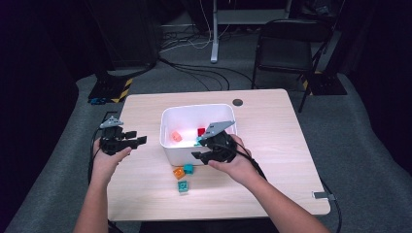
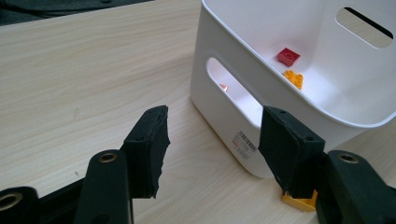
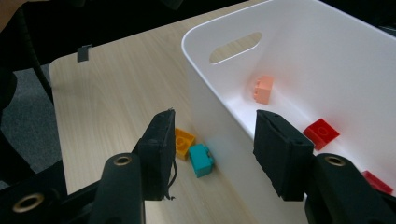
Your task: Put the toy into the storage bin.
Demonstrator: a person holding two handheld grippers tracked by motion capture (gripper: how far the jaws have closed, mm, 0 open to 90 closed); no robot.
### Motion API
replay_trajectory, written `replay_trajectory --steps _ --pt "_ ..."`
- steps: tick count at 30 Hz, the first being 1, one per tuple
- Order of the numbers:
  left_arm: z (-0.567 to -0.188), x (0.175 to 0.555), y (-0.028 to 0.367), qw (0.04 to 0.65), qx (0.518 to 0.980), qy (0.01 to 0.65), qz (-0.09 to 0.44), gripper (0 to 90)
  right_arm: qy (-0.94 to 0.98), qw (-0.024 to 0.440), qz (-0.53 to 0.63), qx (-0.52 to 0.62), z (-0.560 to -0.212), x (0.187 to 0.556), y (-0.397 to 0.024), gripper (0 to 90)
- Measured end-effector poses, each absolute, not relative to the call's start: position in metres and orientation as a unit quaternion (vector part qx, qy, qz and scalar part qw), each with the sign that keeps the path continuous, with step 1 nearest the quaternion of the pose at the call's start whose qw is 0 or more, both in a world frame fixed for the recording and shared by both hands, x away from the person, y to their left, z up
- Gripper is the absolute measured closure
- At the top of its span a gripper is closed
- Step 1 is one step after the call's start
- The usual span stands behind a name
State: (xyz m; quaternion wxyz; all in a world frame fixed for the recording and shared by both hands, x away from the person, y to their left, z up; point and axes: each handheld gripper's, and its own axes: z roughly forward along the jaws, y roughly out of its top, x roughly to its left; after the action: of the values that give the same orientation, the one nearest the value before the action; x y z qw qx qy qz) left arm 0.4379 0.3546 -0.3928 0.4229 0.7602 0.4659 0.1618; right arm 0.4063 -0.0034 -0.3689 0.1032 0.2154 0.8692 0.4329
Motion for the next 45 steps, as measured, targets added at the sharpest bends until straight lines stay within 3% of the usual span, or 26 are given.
replay_trajectory --steps 26,45 --pt "-0.393 0.438 0.357 0.424 0.759 0.468 0.161 42.1 0.886 0.073 0.412 0.198 -0.45 0.387 0.02 47.4" --pt "-0.393 0.438 0.359 0.425 0.755 0.472 0.161 42.1 0.891 0.054 0.406 0.194 -0.476 0.391 0.046 44.1"
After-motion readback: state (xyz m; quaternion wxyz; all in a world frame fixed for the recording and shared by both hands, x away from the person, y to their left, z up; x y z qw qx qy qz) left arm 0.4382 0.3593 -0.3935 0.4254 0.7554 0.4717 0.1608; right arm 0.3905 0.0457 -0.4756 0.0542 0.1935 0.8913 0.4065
